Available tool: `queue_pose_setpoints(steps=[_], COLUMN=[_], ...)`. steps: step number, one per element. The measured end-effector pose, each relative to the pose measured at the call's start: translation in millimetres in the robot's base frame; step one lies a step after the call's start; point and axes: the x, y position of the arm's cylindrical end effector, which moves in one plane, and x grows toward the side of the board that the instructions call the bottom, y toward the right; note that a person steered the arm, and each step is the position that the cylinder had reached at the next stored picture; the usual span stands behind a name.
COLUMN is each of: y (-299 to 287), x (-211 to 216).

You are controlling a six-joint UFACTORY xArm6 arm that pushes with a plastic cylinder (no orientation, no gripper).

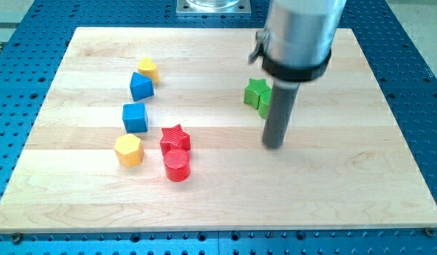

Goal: Push the red blocks towards the bottom center of the board

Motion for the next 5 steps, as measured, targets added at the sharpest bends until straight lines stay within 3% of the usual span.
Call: queue_pose_setpoints(steps=[1, 2, 3, 5], y=[-97, -136, -154, -113], x=[53, 42, 32, 4])
